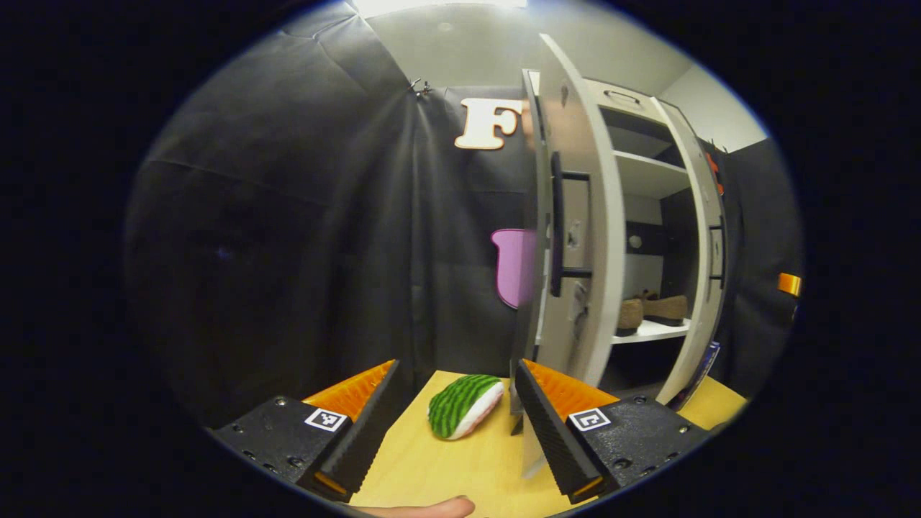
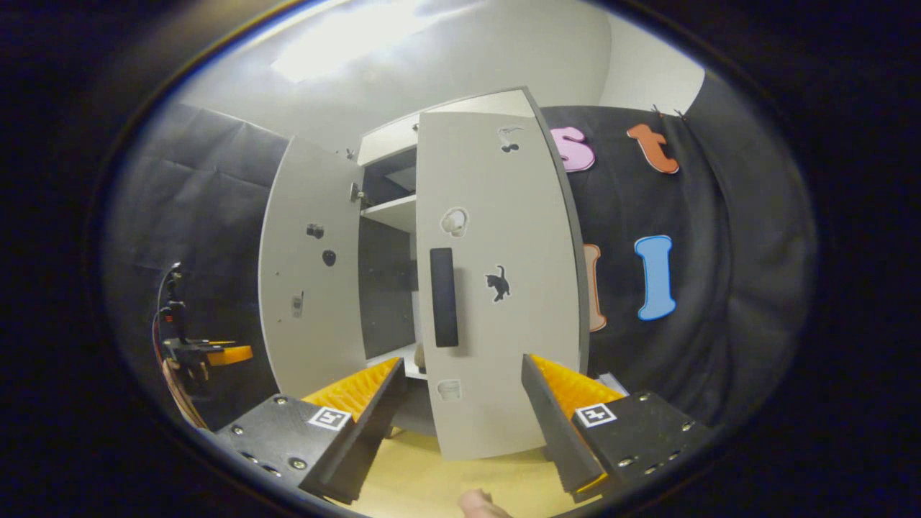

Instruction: Grab one shoe with the right hand and put it into the shoe cabinet, grab the other shoe with the left hand and put it into the shoe cabinet; then close the right door with the right hand and the left door with the left hand.

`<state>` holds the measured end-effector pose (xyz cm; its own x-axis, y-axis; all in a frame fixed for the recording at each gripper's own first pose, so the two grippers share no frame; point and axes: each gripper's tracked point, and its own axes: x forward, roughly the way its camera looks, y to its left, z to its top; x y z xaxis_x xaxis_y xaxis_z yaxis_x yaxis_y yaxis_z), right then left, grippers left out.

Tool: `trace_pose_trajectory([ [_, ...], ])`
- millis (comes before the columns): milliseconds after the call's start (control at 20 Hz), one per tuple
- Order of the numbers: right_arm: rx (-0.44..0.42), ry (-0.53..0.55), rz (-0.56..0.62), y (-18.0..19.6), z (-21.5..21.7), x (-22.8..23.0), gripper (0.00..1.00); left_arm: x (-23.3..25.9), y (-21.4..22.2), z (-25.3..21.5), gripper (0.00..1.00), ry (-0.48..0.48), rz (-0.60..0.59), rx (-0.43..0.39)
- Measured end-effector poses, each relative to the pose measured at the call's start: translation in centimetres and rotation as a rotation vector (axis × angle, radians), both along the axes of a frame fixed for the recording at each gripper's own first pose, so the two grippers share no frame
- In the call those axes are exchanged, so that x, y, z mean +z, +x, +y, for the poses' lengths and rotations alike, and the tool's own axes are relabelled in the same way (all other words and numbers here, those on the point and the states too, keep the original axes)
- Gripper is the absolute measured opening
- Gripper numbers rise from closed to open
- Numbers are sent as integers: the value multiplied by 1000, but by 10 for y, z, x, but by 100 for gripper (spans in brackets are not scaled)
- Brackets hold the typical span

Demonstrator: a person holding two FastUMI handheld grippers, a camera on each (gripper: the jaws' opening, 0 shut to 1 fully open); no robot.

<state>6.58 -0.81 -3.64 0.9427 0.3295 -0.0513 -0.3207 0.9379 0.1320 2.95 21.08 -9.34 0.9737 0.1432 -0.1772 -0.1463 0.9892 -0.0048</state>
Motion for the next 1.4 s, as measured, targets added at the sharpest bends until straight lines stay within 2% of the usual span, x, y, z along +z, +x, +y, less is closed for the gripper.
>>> trace_pose_trajectory([
  [100,-3,5,-5,-5,-5,2,95,3,14,22,96,14,6,40],
  [150,-5,11,-3,-8,-7,2,97,6,20,31,93,19,10,55],
  [200,0,18,-4,-11,-7,2,97,9,27,38,96,22,21,64],
  [250,8,25,-8,-14,-8,4,97,11,33,44,92,18,36,78],
  [400,15,21,-27,-22,-12,6,95,30,51,54,95,-1,42,93],
  [450,26,22,-25,-27,-11,7,95,39,57,52,95,4,36,84],
  [500,37,26,-37,-31,-11,13,95,46,63,49,91,15,32,73],
  [700,18,1,-96,-40,-20,23,98,58,73,36,90,54,62,78],
  [900,43,-26,-104,-48,-15,10,98,58,84,-15,91,2,81,-5],
  [950,48,-31,-103,-50,-14,6,97,58,81,-18,95,19,96,12],
  [1000,51,-33,-101,-52,-13,4,98,65,78,-15,83,62,91,40],
  [1100,63,-26,-107,-55,-12,4,98,75,77,-11,84,166,76,86],
  [1200,62,-16,-114,-58,-14,4,98,75,78,-12,82,205,71,114],
  [1300,65,-6,-118,-61,-14,4,97,72,78,-18,81,159,75,81],
  [1400,72,-1,-121,-65,-13,5,97,70,81,-34,81,101,69,15],
])
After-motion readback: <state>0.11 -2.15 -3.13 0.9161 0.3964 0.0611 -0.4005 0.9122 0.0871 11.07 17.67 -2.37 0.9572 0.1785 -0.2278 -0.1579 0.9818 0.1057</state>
